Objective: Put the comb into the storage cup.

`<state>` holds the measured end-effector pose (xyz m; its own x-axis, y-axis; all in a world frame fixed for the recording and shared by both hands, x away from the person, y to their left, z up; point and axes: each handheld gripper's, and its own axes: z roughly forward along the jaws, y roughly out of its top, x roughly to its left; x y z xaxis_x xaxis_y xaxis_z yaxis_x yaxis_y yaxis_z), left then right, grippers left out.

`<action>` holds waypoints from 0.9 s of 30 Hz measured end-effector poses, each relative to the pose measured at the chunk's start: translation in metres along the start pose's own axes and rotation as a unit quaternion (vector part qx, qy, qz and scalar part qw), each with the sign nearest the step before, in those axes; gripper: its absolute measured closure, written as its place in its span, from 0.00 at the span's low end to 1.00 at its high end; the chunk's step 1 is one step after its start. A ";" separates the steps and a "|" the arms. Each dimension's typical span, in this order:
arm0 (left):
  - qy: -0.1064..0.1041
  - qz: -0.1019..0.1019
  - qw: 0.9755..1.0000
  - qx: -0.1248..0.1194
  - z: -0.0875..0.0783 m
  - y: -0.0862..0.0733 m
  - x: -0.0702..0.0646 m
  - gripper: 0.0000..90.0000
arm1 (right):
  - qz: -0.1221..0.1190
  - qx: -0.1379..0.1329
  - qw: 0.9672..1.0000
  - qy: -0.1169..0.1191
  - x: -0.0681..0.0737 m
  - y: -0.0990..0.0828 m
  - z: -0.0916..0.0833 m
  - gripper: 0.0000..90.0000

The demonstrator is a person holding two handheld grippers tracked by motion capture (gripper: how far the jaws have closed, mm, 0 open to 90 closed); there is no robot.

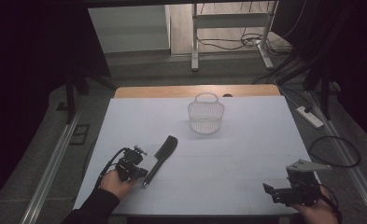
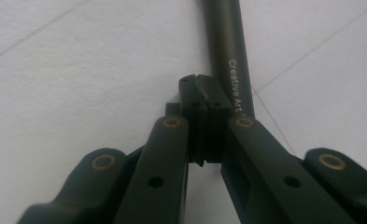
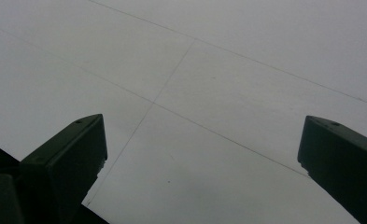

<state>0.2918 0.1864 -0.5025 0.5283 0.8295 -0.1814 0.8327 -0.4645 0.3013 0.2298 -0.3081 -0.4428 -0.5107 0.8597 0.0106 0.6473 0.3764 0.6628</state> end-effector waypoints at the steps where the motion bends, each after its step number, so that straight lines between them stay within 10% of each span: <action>1: -0.001 -0.004 1.000 -0.007 -0.002 -0.001 0.000 0.99 | 0.000 0.000 1.000 0.000 0.000 0.000 0.000 0.02; 19: 0.005 -0.029 0.993 -0.117 -0.033 -0.013 -0.006 0.33 | -0.001 -0.001 1.000 0.000 0.000 0.000 0.000 0.02; 27: 0.000 -0.037 0.991 -0.126 -0.036 -0.015 -0.007 0.10 | 0.000 -0.001 1.000 0.000 0.000 0.000 0.000 0.02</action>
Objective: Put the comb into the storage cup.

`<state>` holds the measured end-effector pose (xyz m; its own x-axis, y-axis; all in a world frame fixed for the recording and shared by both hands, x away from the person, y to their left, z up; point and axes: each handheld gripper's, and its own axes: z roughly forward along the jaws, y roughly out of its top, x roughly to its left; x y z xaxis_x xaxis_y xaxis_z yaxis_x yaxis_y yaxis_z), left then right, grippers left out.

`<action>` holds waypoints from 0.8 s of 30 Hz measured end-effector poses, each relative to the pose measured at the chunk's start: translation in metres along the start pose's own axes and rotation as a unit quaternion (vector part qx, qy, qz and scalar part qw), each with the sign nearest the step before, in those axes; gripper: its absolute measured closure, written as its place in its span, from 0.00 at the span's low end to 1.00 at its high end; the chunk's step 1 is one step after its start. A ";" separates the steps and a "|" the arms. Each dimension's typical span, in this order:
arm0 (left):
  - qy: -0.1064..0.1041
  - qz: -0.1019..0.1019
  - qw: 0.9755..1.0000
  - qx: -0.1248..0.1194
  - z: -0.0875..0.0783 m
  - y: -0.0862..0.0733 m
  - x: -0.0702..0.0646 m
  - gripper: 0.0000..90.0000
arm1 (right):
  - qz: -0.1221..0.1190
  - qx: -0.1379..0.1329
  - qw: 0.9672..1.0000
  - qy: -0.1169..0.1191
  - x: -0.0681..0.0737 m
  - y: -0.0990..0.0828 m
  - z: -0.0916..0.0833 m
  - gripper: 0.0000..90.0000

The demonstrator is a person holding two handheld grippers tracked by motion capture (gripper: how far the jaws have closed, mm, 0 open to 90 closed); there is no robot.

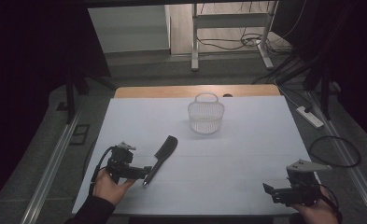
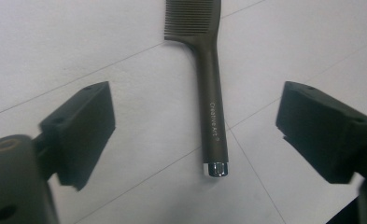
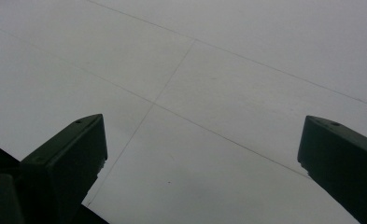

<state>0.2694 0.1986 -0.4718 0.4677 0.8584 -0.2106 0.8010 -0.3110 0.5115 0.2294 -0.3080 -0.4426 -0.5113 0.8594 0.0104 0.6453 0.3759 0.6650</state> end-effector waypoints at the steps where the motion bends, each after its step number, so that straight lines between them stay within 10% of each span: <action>1: -0.004 0.002 1.000 0.005 0.001 0.001 0.000 0.05 | 0.000 0.000 1.000 0.000 0.000 0.000 0.000 0.02; 24: -0.001 0.038 0.999 0.010 0.016 0.014 -0.011 0.00 | -0.003 0.004 1.000 0.000 0.001 0.000 0.001 0.02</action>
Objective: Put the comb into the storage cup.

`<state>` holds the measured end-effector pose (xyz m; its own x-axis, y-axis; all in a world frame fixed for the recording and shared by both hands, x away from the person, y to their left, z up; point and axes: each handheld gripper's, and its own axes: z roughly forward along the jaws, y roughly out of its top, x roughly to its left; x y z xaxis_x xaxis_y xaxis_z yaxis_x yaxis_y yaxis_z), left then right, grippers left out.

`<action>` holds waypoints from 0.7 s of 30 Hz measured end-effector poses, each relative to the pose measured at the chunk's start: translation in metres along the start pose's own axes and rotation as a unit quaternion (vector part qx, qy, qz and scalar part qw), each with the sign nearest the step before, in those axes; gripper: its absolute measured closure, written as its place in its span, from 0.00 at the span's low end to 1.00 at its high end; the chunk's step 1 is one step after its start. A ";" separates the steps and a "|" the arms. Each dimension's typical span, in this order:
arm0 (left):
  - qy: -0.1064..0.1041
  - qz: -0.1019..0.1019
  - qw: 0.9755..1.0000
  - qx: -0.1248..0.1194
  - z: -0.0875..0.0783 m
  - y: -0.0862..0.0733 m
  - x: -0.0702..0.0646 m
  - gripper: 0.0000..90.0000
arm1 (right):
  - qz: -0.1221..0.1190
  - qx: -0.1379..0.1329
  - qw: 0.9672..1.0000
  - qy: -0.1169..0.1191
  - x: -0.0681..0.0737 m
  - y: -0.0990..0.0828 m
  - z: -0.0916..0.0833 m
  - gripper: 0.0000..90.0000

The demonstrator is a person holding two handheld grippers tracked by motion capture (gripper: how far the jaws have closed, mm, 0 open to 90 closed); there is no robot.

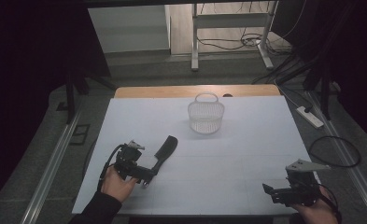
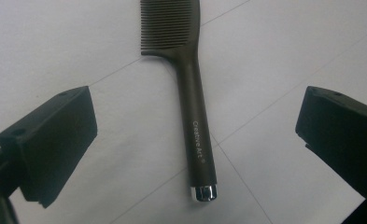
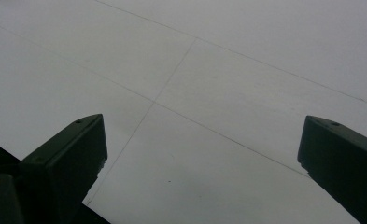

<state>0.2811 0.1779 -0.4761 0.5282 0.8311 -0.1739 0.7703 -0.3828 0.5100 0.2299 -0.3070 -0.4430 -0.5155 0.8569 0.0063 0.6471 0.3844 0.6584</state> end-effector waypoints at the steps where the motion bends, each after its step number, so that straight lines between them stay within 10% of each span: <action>1: 0.001 0.002 1.000 0.002 0.002 0.001 0.000 0.00 | 0.000 0.000 1.000 0.000 0.000 0.000 0.000 0.02; 21: 0.034 0.023 0.996 0.085 0.043 0.011 -0.004 0.00 | -0.002 0.006 1.000 0.000 0.000 0.000 0.001 0.02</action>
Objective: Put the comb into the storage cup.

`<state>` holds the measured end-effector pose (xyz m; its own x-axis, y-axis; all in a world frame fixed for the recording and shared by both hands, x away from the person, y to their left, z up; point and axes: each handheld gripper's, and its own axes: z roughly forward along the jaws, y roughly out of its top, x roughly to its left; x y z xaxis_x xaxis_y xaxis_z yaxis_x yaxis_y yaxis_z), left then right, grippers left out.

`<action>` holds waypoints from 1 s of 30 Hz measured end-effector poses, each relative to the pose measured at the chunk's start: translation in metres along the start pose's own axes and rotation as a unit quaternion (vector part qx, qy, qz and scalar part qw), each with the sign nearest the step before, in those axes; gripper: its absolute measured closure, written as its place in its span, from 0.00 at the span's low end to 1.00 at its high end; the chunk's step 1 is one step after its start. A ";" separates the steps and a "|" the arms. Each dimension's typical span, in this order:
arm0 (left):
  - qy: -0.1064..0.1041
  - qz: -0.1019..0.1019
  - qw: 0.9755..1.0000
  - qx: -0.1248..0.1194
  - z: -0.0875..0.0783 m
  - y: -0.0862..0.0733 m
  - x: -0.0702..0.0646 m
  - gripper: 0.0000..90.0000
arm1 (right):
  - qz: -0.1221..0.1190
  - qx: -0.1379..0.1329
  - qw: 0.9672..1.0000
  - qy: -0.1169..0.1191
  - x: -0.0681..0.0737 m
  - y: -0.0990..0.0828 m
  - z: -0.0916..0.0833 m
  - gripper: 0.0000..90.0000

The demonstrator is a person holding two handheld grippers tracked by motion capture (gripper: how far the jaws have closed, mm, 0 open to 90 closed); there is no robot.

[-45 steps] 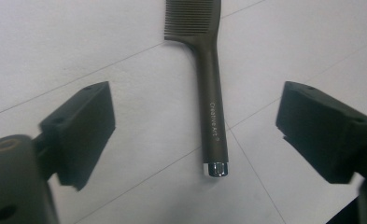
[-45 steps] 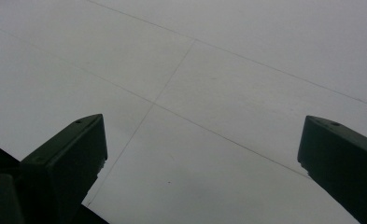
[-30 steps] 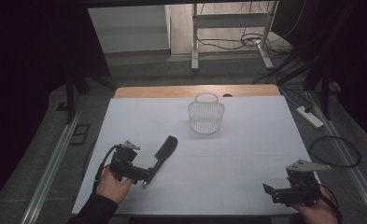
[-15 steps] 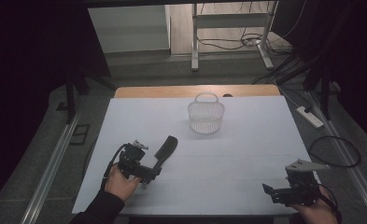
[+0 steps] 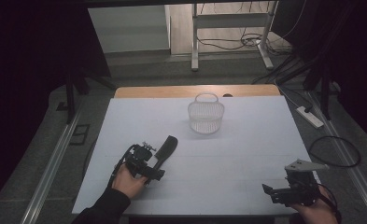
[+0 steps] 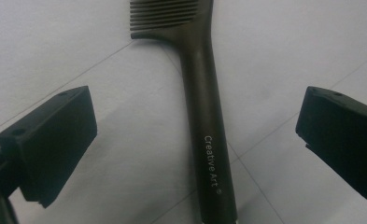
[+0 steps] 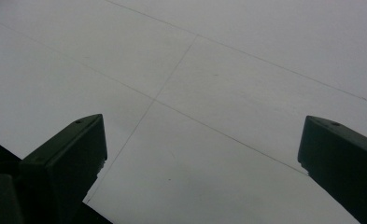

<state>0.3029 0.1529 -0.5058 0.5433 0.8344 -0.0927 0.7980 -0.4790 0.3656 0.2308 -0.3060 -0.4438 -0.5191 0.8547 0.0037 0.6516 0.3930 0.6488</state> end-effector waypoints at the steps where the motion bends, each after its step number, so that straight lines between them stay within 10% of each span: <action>1: 0.004 0.001 1.000 0.007 0.002 0.001 0.000 0.00 | 0.000 0.000 1.000 0.000 0.000 0.000 0.000 0.02; 23: 0.022 -0.005 0.995 0.095 0.019 0.008 -0.002 0.01 | -0.002 0.002 1.000 0.000 0.000 0.000 0.000 0.02; 30: 0.017 0.005 0.996 0.091 0.008 0.009 -0.006 0.33 | -0.003 0.002 1.000 0.000 0.000 0.000 0.000 0.02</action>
<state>0.3086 0.1412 -0.5092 0.5451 0.8365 -0.0566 0.8280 -0.5266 0.1928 0.2308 -0.3054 -0.4440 -0.5226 0.8526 0.0003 0.6508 0.3987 0.6461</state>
